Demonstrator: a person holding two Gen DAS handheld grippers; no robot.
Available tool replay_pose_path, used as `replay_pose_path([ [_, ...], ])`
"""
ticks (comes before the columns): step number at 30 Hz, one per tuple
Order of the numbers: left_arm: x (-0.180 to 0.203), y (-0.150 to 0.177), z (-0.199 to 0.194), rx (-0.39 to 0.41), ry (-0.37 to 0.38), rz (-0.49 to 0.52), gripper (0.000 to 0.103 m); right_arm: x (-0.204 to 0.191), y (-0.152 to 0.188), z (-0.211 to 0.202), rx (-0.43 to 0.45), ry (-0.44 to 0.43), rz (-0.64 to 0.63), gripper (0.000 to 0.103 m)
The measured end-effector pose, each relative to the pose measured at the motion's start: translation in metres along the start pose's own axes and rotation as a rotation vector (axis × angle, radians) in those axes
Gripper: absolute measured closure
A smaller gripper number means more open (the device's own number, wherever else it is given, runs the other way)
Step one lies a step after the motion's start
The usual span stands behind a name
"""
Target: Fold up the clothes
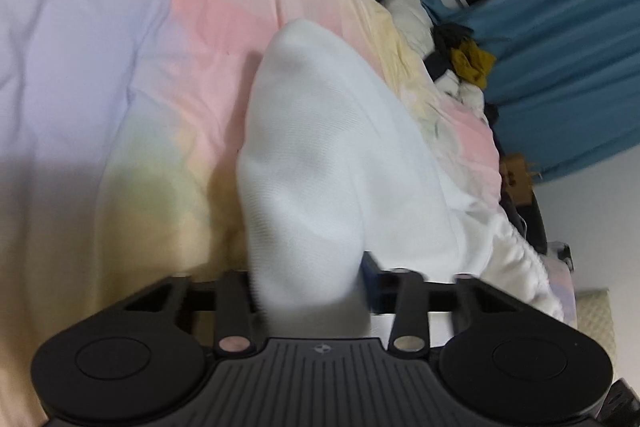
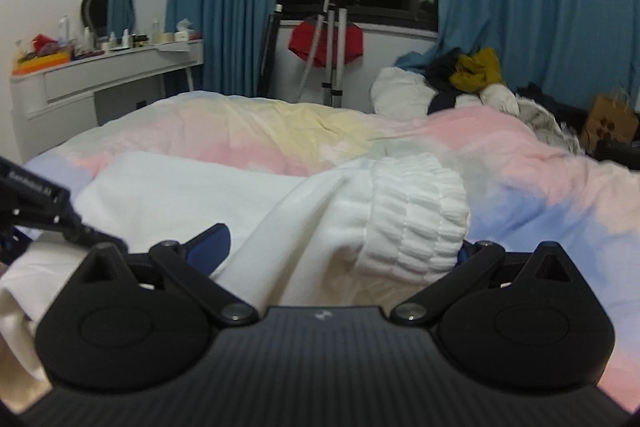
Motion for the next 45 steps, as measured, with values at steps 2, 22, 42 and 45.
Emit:
replay_pose_path([
  [2,0.002,-0.006,-0.006,0.013,-0.003,-0.017,0.078,0.011,0.0,0.001,-0.015,-0.003,0.071,0.0],
  [22,-0.088,-0.052,-0.072,0.041,-0.033,-0.09,0.078,0.033,0.078,0.064,-0.489,-0.318,0.787,0.0],
  [42,0.119,-0.079,-0.169,0.145,0.111,0.202,0.078,0.073,-0.105,-0.028,-0.222,-0.375,0.771,0.056],
  [45,0.178,-0.077,-0.158,0.16,0.177,0.248,0.078,0.105,-0.136,-0.05,-0.142,-0.37,0.768,0.056],
])
Point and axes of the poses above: each gripper's, at about its wrist camera, not at the fingertips, and z roughly the way its jaws point, x to its right, y to its underside, the point moved 5 cm from there along z, roughly the way its jaws point, and after that the axes turned 10 degrees about x, right-handed, at the moved point
